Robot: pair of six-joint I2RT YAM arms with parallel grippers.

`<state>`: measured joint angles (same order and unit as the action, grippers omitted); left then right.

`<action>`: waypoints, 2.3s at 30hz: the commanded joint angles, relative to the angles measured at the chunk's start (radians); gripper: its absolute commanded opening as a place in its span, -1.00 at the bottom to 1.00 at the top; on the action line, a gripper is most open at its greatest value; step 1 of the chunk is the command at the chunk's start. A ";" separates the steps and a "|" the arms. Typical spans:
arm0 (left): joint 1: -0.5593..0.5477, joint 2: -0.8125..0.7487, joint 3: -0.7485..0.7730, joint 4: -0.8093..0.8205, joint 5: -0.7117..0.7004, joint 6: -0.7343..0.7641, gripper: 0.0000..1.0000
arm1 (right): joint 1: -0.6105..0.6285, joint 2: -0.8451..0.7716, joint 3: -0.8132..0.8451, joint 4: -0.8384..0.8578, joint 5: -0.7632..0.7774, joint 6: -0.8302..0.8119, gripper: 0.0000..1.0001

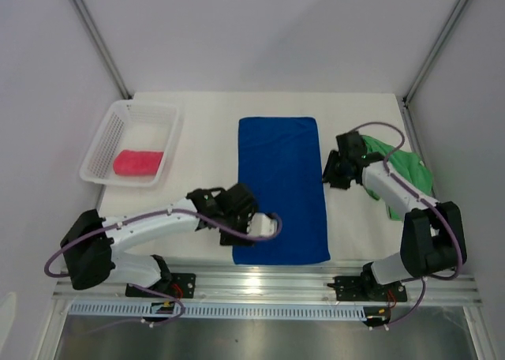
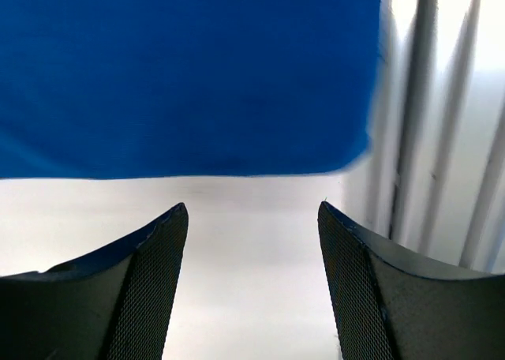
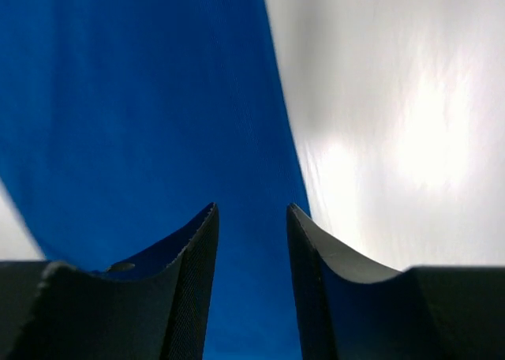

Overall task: Roll the towels
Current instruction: Flatten the towel, then fold the towel

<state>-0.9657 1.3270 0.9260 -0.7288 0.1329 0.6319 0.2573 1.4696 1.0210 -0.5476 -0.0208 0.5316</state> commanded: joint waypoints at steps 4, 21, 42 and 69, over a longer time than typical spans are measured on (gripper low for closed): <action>-0.186 -0.120 -0.262 0.199 -0.101 0.113 0.39 | 0.201 -0.254 -0.303 -0.103 0.110 0.216 -0.12; -0.378 -0.198 -0.546 0.523 -0.088 0.287 0.27 | 0.379 -0.404 -0.522 -0.141 0.154 0.447 -0.12; -0.380 -0.201 -0.526 0.510 -0.124 0.176 -0.78 | 0.413 -0.509 -0.539 -0.236 0.085 0.469 -0.23; -0.357 -0.219 -0.515 0.545 -0.176 0.022 -0.99 | 0.502 -0.480 -0.573 -0.298 0.117 0.646 -0.21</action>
<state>-1.3418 1.1347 0.4007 -0.2043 -0.0158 0.6788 0.7471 0.9901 0.4400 -0.8513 0.0158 1.1183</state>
